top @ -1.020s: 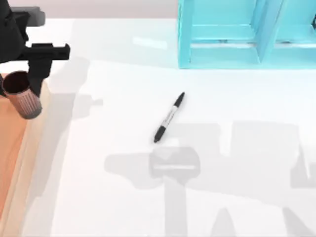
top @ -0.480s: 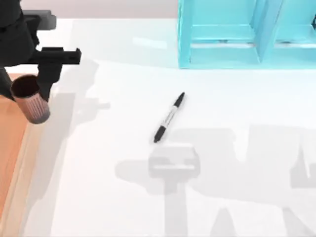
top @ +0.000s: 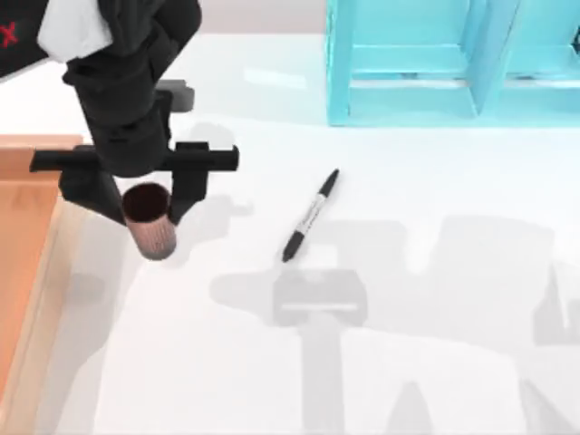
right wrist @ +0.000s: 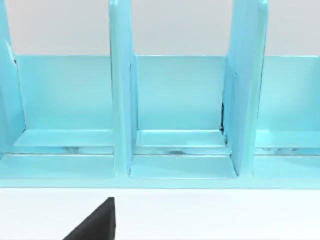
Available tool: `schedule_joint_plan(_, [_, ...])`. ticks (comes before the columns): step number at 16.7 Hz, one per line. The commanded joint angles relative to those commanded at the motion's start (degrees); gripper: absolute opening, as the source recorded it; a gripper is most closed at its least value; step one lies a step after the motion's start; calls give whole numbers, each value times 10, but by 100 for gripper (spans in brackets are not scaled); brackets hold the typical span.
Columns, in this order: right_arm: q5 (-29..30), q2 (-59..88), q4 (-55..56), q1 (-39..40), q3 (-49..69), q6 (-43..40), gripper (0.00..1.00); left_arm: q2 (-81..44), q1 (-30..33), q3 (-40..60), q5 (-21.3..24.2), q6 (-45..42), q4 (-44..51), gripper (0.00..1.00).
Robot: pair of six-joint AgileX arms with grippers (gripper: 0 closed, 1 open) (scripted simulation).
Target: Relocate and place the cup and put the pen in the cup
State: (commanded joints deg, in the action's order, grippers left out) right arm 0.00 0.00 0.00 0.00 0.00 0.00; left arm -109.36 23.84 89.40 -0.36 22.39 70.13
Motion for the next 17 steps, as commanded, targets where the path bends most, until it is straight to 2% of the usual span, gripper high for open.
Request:
schedule_joint_plan(5, [0,0,0,0,0,0,100,-2,0,-4,0,1,-4,0])
schedule_joint_plan(11, [0,0,0,0,0,0,100,-16,1,-71,0,1,-90,0])
schedule_joint_plan(16, [0,0,0,0,0,0,100,-21,2,-81,0,1,-101,0])
schedule_joint_plan(17, [0,0,0,0,0,0,100,-21,2,-81,0,1,-101,8])
